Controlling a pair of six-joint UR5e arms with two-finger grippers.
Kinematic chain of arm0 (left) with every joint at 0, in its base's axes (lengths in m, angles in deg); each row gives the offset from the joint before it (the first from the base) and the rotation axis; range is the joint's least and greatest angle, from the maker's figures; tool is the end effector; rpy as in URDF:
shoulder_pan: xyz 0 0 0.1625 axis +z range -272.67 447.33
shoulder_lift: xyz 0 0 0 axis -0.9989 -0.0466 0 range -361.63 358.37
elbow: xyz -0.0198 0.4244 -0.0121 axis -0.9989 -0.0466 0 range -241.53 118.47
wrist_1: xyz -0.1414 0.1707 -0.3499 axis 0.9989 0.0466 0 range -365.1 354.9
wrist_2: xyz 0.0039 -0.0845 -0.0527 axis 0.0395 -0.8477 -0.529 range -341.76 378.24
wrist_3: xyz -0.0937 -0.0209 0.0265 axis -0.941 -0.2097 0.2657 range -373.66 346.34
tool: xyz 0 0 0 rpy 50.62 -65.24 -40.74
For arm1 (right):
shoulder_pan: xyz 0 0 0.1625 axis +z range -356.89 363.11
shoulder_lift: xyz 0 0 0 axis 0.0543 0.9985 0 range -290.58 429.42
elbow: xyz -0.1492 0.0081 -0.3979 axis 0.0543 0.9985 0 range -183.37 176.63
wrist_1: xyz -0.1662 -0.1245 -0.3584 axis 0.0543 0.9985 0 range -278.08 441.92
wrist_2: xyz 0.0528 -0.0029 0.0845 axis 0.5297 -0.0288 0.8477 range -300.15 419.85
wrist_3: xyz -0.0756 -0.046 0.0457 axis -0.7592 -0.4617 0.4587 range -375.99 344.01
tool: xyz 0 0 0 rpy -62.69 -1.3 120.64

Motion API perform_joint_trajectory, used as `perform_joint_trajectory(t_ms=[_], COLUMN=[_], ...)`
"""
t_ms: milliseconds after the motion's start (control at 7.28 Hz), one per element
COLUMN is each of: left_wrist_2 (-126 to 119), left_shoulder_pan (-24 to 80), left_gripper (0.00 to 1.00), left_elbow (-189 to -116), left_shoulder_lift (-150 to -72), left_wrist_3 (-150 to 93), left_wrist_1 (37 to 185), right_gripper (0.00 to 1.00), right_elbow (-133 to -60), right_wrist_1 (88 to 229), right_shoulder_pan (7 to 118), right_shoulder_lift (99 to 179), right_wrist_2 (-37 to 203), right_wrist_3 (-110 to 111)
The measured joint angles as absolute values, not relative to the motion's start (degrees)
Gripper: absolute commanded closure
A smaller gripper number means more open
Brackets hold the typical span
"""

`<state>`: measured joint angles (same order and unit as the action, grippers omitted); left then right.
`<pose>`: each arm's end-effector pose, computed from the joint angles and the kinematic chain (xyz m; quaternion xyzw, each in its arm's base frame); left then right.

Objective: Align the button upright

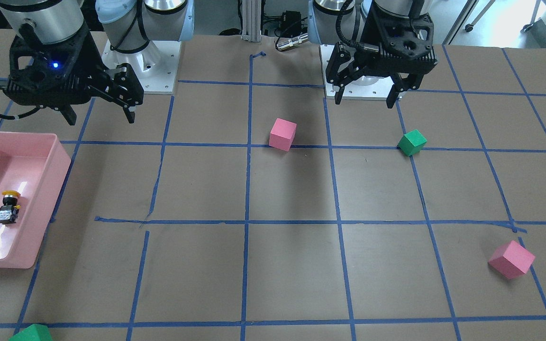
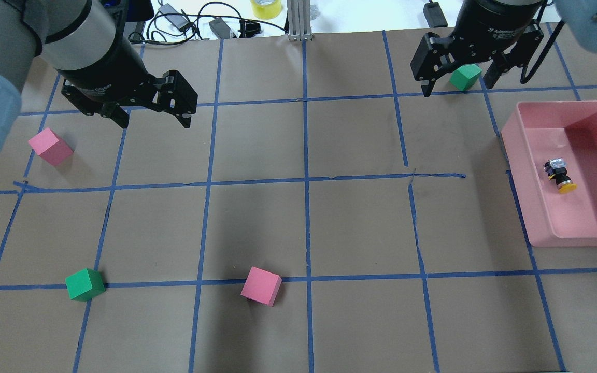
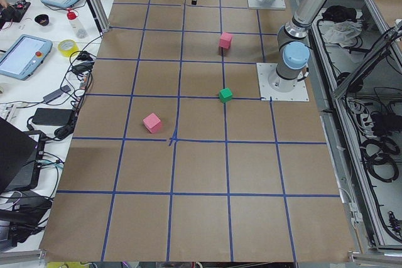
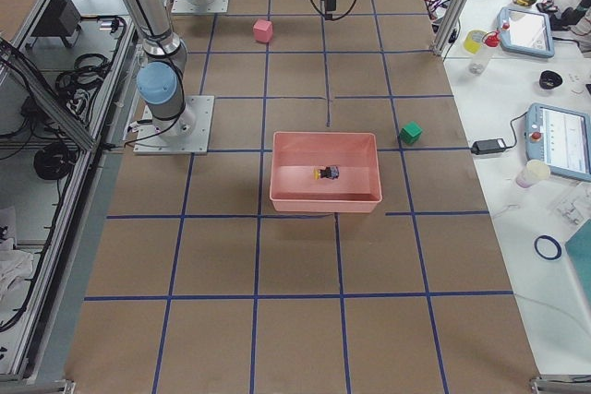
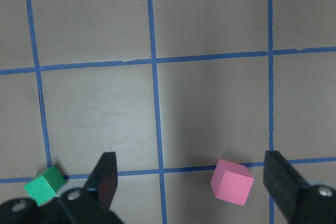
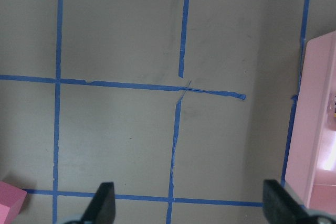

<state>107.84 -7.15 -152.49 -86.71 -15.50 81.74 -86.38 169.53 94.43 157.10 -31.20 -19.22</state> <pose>-0.1701 -0.4541 0.5266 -0.0232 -0.9978 0.0618 0.0070 0.1433 -0.5085 0.5236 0.0395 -0.9990 0.0198 0.0095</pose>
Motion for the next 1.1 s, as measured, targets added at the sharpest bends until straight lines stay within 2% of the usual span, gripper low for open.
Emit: perform_joint_trajectory(t_ms=[1099], left_wrist_2=[107.7], left_shoulder_pan=[-7.2], left_gripper=[0.00], left_elbow=[-152.5], left_shoulder_lift=[-86.8], left_wrist_3=[-15.5], left_wrist_1=[81.5], right_gripper=[0.00], right_elbow=[-86.7], right_wrist_1=[169.2], right_shoulder_pan=[94.4], right_shoulder_lift=[157.2], right_wrist_2=[-31.5], right_wrist_3=[-18.4])
